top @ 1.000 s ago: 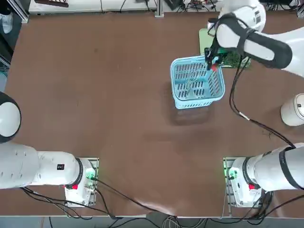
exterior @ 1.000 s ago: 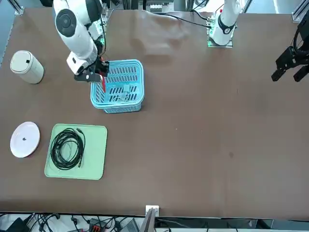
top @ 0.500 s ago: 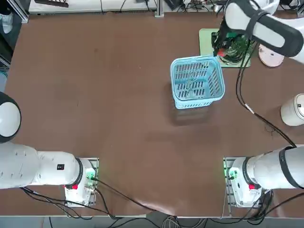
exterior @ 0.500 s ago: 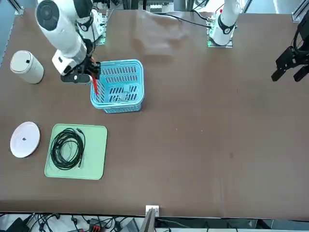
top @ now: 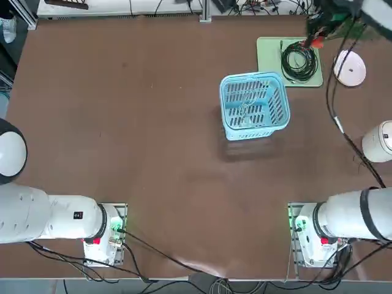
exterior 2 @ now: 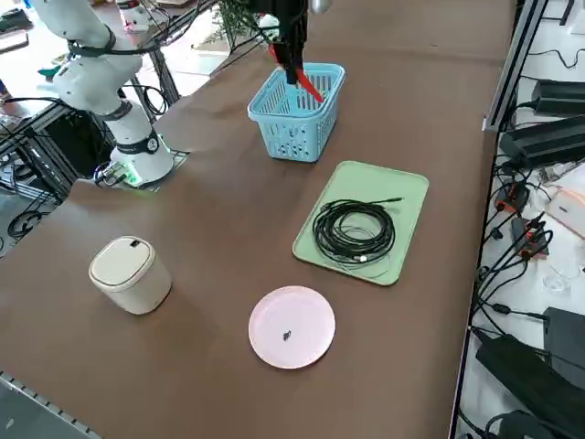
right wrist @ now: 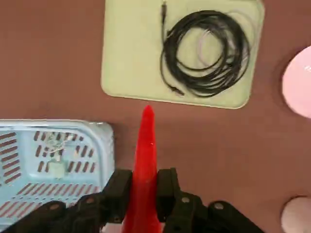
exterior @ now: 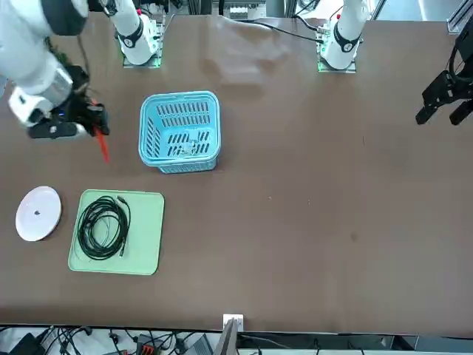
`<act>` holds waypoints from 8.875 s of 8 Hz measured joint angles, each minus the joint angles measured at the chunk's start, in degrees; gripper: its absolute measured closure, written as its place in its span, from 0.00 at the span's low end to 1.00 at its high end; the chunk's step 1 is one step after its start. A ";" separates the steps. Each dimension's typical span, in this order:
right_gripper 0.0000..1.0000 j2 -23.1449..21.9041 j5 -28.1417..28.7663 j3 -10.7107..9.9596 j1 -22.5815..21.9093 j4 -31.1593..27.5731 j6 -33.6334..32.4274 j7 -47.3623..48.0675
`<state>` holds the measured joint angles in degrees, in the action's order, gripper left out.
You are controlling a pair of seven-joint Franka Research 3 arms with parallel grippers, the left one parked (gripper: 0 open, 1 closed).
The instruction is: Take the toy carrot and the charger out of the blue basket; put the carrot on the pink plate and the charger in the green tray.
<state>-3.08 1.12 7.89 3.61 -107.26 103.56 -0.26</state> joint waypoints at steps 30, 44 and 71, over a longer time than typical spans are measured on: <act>0.44 42.73 -6.85 0.18 30.77 12.21 45.55 -38.91; 0.00 18.89 -6.48 2.52 10.78 19.29 -8.21 -1.78; 0.00 21.58 -10.31 2.04 -28.63 -14.08 33.77 40.57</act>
<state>18.50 -9.20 9.93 -25.02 -121.34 137.33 40.31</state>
